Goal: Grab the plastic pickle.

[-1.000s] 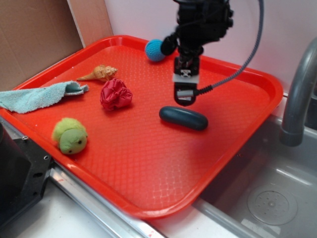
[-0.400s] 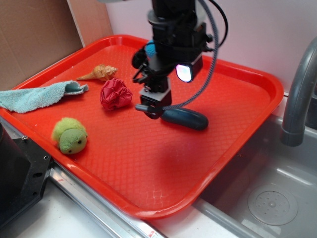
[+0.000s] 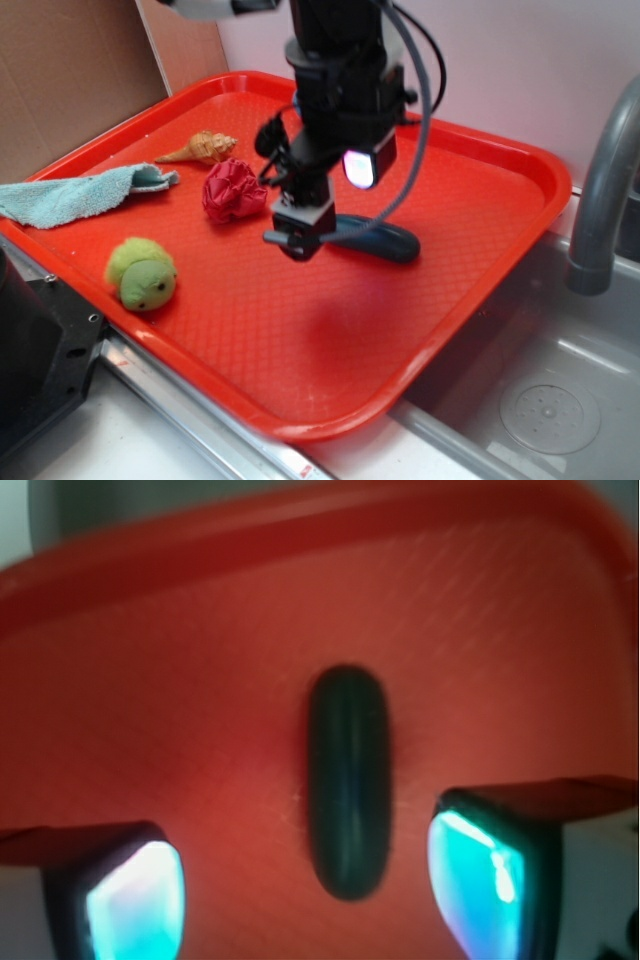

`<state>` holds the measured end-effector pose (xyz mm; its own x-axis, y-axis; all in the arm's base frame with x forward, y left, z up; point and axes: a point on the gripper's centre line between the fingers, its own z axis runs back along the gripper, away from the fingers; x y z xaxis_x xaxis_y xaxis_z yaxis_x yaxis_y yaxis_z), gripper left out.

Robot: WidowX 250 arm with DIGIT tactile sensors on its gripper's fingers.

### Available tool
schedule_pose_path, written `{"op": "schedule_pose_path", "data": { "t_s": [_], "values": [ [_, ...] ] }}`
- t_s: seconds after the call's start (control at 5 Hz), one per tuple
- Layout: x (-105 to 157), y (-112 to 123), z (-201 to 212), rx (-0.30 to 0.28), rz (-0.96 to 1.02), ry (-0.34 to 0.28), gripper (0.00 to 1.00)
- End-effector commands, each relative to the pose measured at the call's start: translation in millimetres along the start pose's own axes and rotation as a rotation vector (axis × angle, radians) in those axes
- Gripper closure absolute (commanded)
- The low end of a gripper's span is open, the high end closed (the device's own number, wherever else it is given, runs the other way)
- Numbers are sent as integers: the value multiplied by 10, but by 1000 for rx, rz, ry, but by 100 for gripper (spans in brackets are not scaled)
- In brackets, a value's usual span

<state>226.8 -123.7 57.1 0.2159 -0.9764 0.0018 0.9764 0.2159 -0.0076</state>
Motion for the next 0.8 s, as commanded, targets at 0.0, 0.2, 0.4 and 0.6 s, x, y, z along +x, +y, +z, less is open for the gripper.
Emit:
{"op": "schedule_pose_path", "data": {
  "t_s": [0.0, 0.2, 0.4, 0.6],
  "values": [
    [176, -75, -232, -4, -19, -64, 0],
    [213, -90, -233, 12, -30, -42, 100],
    [204, -92, -229, 1, -7, -37, 100],
    [169, -132, -51, 31, 53, 14, 100]
  ]
}}
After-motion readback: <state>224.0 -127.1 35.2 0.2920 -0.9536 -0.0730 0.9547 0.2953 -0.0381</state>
